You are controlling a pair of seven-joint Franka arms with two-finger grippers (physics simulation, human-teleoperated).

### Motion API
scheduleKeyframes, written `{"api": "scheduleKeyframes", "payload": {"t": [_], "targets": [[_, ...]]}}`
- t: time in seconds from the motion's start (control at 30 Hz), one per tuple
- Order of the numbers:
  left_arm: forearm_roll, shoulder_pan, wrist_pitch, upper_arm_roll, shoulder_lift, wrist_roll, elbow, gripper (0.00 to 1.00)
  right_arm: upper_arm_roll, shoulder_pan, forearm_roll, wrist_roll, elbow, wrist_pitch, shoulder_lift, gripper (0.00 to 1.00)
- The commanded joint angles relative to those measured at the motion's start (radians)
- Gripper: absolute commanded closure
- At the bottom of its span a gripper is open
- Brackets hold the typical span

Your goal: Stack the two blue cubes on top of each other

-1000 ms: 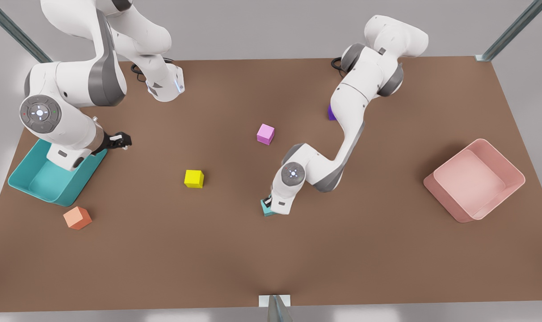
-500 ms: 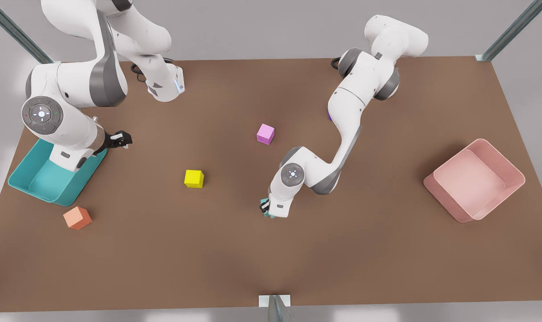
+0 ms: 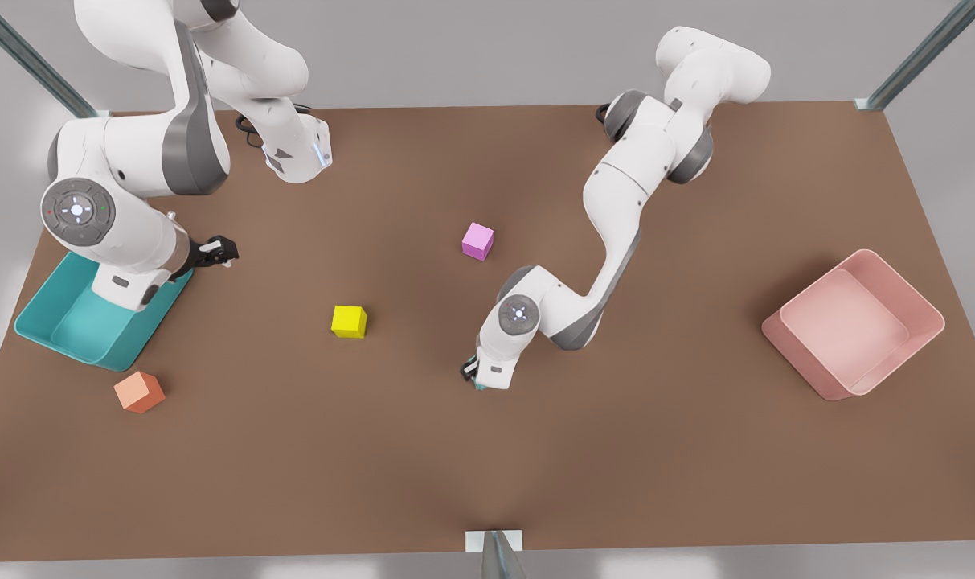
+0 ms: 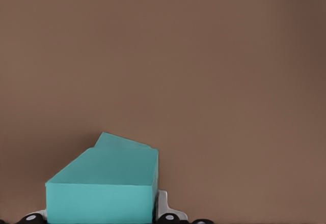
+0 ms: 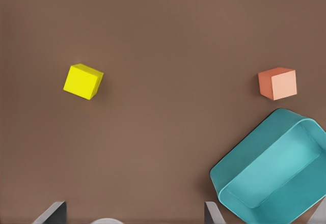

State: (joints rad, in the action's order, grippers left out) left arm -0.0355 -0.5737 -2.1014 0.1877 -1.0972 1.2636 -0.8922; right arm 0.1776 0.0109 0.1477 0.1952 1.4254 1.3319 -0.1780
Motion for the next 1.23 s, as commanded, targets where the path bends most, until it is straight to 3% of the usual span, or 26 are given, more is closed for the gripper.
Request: {"api": "scheduleKeyframes", "payload": {"t": [0.0,0.6,0.7,0.77,0.8,0.87,0.93,0.97,1.0,1.03,1.07,1.2], "targets": [[-0.012,0.000,0.007,-0.001,-0.001,0.008,0.001,0.00,0.000,0.000,0.000,0.018,0.000,-0.002,0.000,0.00],[0.011,-0.009,0.067,0.019,0.039,0.065,0.006,0.00,0.000,0.001,0.004,0.018,-0.002,-0.002,-0.003,0.00],[0.052,0.025,0.231,0.029,0.128,0.049,0.007,0.00,0.000,0.001,0.004,0.018,-0.002,-0.002,-0.003,0.00],[0.082,0.215,0.572,0.137,0.250,-0.151,0.052,0.00,0.000,0.000,0.003,0.020,-0.002,-0.002,-0.003,0.00],[0.022,0.273,0.718,0.122,0.290,-0.380,0.052,0.00,0.000,0.001,0.004,0.018,-0.002,-0.002,-0.003,0.00],[-0.059,0.506,0.886,0.119,0.345,-0.869,0.052,0.00,0.000,0.000,0.003,0.020,-0.002,-0.002,-0.003,0.00],[-0.159,0.555,0.888,0.118,0.355,-0.987,0.050,0.00,0.000,0.000,0.003,0.020,-0.002,-0.002,-0.003,0.00],[-0.150,0.584,0.772,0.108,0.455,-1.042,-0.124,0.00,0.000,0.001,0.003,0.020,-0.002,-0.002,-0.003,0.00],[-0.130,0.572,0.469,0.027,0.713,-1.194,-0.555,0.00,0.000,0.001,0.003,0.020,-0.002,-0.006,-0.003,0.00],[0.038,0.519,0.463,-0.123,0.865,-1.248,-0.705,0.00,0.000,0.000,0.003,0.020,-0.002,-0.007,-0.003,0.00],[0.060,0.502,0.602,-0.142,0.913,-1.251,-0.685,0.00,0.000,0.000,0.003,0.018,-0.002,-0.008,-0.003,0.00],[0.049,0.496,0.630,-0.102,0.884,-1.247,-0.651,0.00,0.000,0.000,0.003,0.020,-0.002,-0.008,-0.003,0.00]]}}
